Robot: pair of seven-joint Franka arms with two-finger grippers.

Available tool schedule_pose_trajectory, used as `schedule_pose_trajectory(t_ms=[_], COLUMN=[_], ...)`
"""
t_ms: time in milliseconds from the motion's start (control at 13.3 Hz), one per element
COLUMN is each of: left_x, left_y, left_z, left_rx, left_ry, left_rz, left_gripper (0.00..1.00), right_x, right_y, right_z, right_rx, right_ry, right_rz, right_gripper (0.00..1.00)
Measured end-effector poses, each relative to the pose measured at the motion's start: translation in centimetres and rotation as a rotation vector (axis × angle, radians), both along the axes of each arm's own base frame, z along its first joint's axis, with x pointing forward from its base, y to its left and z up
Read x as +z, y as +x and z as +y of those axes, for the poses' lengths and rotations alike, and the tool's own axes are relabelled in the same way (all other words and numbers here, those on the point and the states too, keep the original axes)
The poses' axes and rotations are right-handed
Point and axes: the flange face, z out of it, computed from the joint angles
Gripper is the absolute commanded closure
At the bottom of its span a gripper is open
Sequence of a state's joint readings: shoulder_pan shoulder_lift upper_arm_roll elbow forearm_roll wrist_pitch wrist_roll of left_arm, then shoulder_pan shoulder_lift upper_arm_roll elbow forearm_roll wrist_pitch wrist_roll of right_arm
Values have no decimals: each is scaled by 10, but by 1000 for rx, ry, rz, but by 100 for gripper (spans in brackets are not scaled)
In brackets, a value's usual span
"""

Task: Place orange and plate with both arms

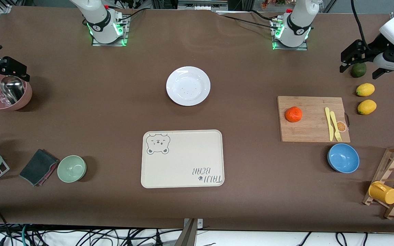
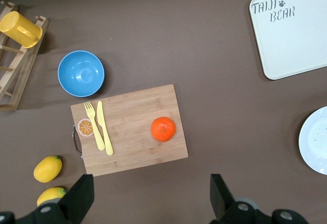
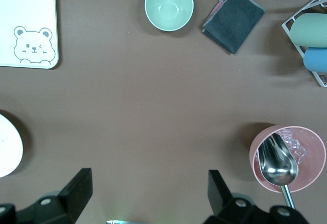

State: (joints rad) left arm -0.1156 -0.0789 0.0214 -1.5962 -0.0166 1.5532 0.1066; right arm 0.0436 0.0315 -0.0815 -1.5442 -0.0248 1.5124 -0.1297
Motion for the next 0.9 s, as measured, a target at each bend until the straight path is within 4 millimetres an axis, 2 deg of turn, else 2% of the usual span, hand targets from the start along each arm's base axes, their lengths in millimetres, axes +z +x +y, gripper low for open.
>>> schedule_pose_trajectory(t_ms=[901], left_x=[-1], left_y=[-1], left_z=[8], left_rx=[13], left_ry=[1], left_rz=[16], left_gripper=[0], right_x=[0], right_y=[0], right_z=[0], right_rx=[0], right_ry=[0], right_rz=[3], right_gripper=[0])
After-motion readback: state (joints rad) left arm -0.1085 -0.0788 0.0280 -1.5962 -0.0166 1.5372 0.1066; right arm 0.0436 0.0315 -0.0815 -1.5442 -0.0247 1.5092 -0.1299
